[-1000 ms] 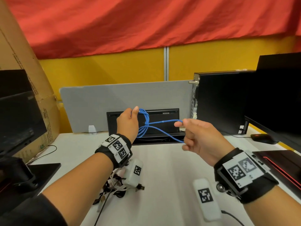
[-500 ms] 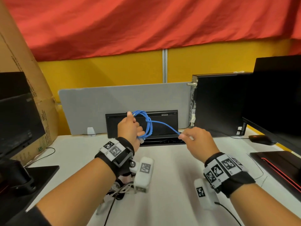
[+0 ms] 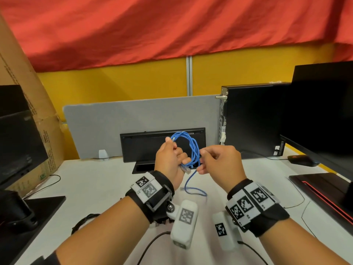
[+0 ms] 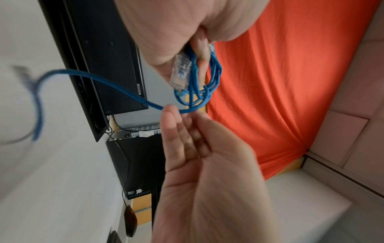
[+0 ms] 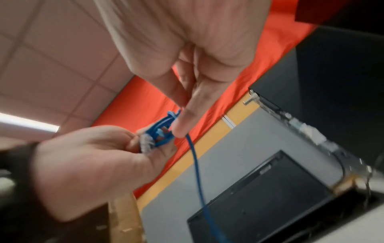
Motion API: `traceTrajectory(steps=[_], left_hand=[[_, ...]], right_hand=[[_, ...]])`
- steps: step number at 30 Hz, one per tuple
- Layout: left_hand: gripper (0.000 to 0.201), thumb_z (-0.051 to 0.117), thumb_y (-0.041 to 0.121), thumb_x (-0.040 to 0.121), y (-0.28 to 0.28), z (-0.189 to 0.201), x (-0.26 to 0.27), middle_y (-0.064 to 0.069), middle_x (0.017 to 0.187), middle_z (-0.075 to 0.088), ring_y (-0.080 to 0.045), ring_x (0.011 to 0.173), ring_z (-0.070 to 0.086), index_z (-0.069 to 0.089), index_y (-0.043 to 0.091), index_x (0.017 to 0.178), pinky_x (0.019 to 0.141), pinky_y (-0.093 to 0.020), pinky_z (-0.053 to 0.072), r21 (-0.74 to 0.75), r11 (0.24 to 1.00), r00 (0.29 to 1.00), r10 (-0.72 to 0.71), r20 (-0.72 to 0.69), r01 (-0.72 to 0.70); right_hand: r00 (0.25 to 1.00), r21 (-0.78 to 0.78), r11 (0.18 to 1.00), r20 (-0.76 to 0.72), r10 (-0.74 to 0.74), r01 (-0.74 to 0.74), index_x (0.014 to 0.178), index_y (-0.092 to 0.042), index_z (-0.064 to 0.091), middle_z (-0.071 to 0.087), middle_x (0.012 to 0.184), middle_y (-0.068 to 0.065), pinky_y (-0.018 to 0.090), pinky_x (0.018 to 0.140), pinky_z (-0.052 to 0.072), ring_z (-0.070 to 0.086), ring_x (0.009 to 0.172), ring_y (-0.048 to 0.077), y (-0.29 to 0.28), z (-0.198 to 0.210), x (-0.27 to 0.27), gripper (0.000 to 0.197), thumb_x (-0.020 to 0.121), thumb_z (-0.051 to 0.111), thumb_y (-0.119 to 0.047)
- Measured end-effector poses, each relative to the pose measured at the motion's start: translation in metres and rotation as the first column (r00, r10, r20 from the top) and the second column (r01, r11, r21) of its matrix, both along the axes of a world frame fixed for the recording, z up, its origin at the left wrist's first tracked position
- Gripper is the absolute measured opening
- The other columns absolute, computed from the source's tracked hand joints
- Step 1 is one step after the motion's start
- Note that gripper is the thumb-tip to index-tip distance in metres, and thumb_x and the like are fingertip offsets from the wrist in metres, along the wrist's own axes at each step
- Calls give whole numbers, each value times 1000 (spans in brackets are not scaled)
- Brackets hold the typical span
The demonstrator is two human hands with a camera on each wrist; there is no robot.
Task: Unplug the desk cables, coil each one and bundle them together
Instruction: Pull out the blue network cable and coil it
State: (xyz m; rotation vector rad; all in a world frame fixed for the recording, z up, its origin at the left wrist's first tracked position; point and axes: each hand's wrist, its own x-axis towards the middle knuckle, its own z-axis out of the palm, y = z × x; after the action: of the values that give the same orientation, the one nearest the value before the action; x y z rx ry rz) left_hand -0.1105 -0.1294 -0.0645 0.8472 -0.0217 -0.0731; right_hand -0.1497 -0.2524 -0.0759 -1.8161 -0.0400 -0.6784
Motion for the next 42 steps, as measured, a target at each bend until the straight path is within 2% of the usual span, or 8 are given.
traceTrajectory(steps=[7, 11, 14, 22, 26, 32, 37, 42], left_hand=[[37, 39, 40, 102, 2, -3, 3, 2, 55, 26, -10, 39, 24, 43, 13, 77, 39, -22, 31, -70, 997, 998, -15, -64, 10], [37, 40, 41, 102, -1, -7, 1, 3, 55, 29, -9, 37, 25, 45, 13, 77, 39, -23, 35, -179, 982, 992, -81, -93, 64], [36, 38, 40, 102, -2, -8, -1, 2, 57, 28, -9, 40, 25, 44, 13, 80, 41, -23, 37, -179, 980, 994, -95, -62, 83], [32, 34, 38, 104, -2, -16, -1, 1, 59, 29, -10, 46, 27, 42, 12, 87, 54, -27, 40, 59, 996, 996, -76, 55, 73], [30, 32, 31, 105, -4, -19, -2, 2, 59, 29, -9, 46, 27, 43, 13, 85, 52, -26, 38, 278, 961, 989, -50, 136, 10], [30, 35, 23, 105, -10, -19, 3, 0, 62, 35, -8, 45, 37, 40, 13, 77, 53, -28, 43, 539, 832, 973, 8, 229, -134], [30, 36, 24, 104, -11, -28, 12, -4, 67, 46, -14, 57, 48, 46, 11, 79, 60, -33, 47, 671, 698, 962, 106, 251, -252], [28, 36, 23, 104, -11, -28, 13, -10, 75, 51, -19, 60, 52, 48, 6, 85, 51, -27, 49, 699, 670, 962, 88, 257, -248]], right_hand=[[1000, -162, 987, -22, 1, -5, 89, -16, 78, 71, 72, -10, 13, 67, 54, 69, 68, 3, -3, -10, -2, 10, 79, 77, -15], [998, 228, 972, -20, 57, -51, 83, -13, 77, 75, 75, 6, 33, 73, 61, 73, 74, 19, 3, -15, -4, 12, 82, 72, -2], [987, 541, 831, -9, 163, -132, 98, -3, 74, 75, 85, 11, 30, 74, 59, 73, 85, 25, 8, -15, -6, 14, 84, 70, -3], [955, 708, 697, -116, 273, -113, 132, 4, 48, 62, 119, 26, 41, 88, 56, 69, 97, 33, 9, -5, -4, 67, 72, 76, 9], [968, 654, 755, -155, 199, -51, 144, -10, 37, 68, 102, 24, 40, 83, 58, 71, 89, 30, 10, -3, -4, 82, 72, 67, 18], [980, 682, 731, -148, 131, 5, 142, -20, 40, 61, 93, 23, 43, 78, 60, 69, 92, 39, 10, 0, -1, 89, 69, 65, 24], [982, 680, 733, -126, 138, -16, 142, -29, 38, 51, 97, 19, 46, 80, 59, 64, 80, 28, 9, 2, 1, 95, 69, 63, 26], [976, 651, 753, -86, 198, -95, 136, -32, 44, 50, 108, 17, 47, 80, 58, 63, 82, 28, 9, 4, 3, 87, 73, 55, 27]])
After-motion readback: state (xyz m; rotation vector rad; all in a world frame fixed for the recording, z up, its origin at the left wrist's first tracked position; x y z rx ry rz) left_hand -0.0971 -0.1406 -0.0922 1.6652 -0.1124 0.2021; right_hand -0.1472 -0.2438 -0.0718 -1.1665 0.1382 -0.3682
